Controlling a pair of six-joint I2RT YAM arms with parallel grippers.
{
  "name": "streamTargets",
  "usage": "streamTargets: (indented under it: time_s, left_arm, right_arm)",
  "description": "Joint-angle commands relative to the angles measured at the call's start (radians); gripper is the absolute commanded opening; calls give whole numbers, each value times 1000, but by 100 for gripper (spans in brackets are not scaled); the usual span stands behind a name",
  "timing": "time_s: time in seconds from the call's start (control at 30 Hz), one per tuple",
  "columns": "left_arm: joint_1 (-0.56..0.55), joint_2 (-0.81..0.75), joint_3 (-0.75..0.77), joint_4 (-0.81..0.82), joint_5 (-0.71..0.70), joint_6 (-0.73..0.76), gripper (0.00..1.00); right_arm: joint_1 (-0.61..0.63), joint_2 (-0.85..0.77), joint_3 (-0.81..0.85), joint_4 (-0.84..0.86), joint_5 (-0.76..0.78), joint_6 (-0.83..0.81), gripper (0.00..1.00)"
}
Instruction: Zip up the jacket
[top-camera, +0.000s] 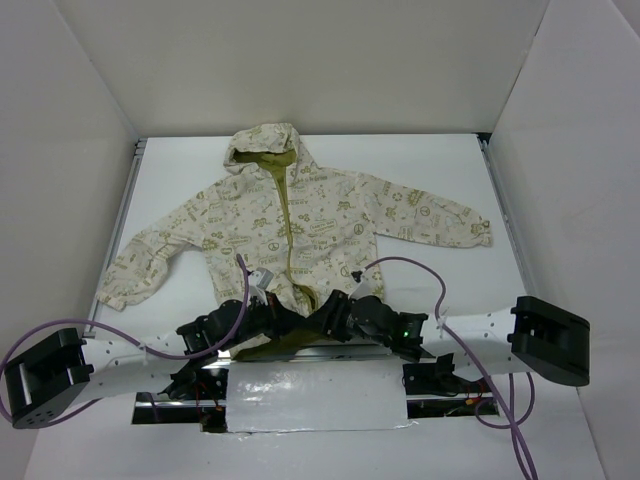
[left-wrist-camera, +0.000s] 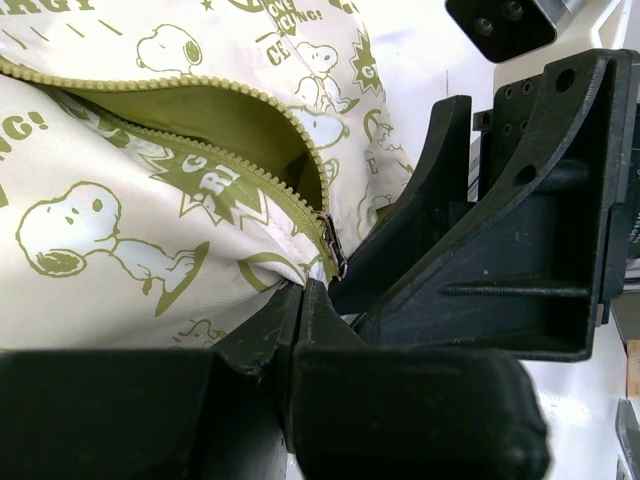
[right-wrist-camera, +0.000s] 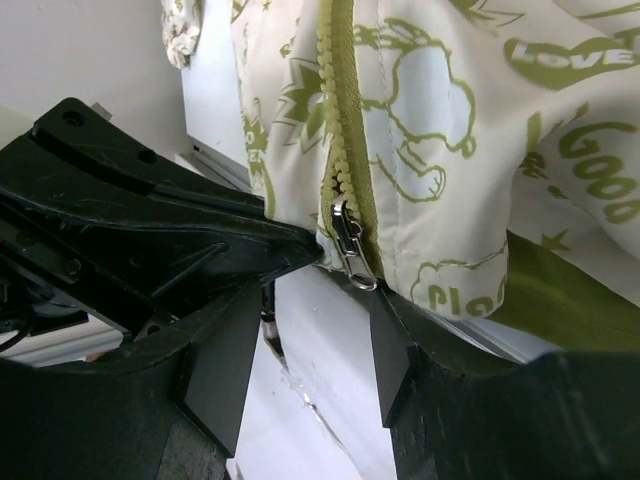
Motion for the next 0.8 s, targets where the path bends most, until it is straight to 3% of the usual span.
streamTargets:
  time_s: [0.0,0.3,0.77]
  left_arm:
    - [-7,-14,2,57,11,-5,0]
    - [-5,3,8,58,10,-5,0]
    - [-7,9,14,60,14,-3,0]
  right_arm:
    - [5,-39,-17,-12,50,2,54]
    - [5,-70,-17,-33,60,-10,52]
    - [3,-38,-36,-12,74,-4,40]
